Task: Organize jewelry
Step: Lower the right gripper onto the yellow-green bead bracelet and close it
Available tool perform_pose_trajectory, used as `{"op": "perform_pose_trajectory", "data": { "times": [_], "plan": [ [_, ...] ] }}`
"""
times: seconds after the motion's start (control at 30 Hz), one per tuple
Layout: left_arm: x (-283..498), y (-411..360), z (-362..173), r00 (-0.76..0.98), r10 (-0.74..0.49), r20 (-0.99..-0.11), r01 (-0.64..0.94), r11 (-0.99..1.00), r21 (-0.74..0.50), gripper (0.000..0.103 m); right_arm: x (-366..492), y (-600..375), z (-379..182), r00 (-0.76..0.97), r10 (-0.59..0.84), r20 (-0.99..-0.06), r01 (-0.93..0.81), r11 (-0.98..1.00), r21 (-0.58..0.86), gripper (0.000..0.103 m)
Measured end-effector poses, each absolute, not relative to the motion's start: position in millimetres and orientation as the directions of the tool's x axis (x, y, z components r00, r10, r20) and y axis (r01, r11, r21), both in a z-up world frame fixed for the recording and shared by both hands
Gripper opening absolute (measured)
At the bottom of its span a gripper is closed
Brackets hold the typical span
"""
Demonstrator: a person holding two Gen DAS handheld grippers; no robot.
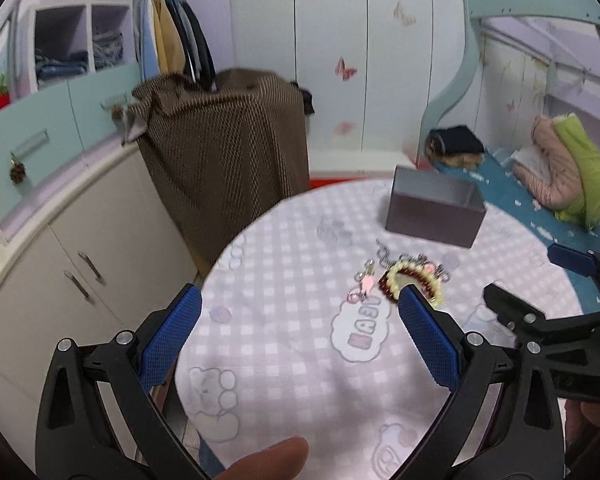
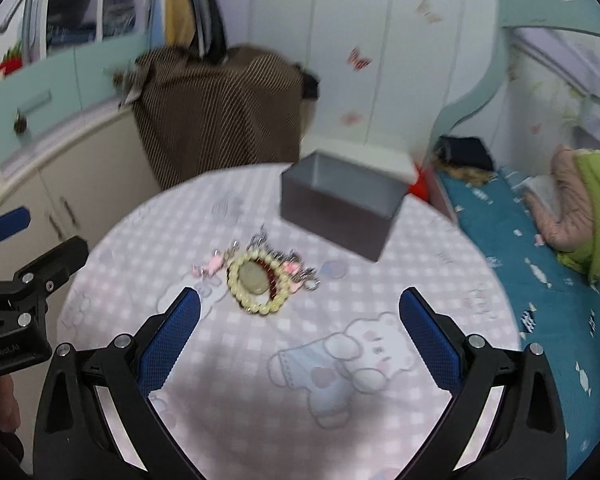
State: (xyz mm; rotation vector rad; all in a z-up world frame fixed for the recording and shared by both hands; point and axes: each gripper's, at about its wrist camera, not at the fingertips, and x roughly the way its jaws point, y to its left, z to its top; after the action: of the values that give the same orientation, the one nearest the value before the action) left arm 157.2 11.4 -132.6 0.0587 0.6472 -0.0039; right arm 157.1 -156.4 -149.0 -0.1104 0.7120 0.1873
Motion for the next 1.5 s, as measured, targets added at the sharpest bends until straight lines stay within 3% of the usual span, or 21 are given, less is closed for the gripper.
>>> {"op": "perform_pose_trajectory", "data": {
  "times": [0.17,0.3,0.5,0.77,0.9,1.13,1.5],
  "plan": [
    [188.4,20.3,-161.2,0.743,0.007,-0.669,0.013,1.0,0.024,0.098,187.1,-145.8,-172.1,0.678,0.153,-0.719,-0.245,0.969,-0.025,0.095],
    [209.5,24.0,-179.4,0.699,0.002,-0.715,0.012,1.0,0.015,0.098,206.6,-138.9,-186.3,0.623,0.188,-0.759,-0.293,0.956,-0.003,0.084],
    [225.5,29.2,-196.7,0.649,-0.007,-0.761,0.005,1.0,-0.005,0.098,230.1,-124.5,-199.8,0.545,0.263,-0.796,-0.39,0.92,0.037,0.05],
    [242.1,40.2,-212.3,0.603,0.006,-0.798,-0.02,1.0,-0.007,0.098,240.6,-110.4,-214.9,0.496,0.268,-0.826,-0.468,0.884,0.006,0.034],
    [247.7,34.7,-214.3,0.597,-0.004,-0.802,-0.004,1.0,-0.008,0.098,241.8,-111.9,-214.1,0.484,0.279,-0.829,-0.496,0.868,0.002,0.008],
    [255.4,15.6,-217.2,0.593,-0.025,-0.805,0.04,0.999,-0.001,0.098,235.9,-120.5,-214.0,0.476,0.305,-0.825,-0.514,0.858,0.021,0.008],
    [287.2,-17.3,-236.1,0.575,-0.021,-0.818,0.124,0.99,0.062,0.098,233.8,-165.4,-194.3,0.483,0.477,-0.734,-0.432,0.859,0.274,0.008]
  ]
}}
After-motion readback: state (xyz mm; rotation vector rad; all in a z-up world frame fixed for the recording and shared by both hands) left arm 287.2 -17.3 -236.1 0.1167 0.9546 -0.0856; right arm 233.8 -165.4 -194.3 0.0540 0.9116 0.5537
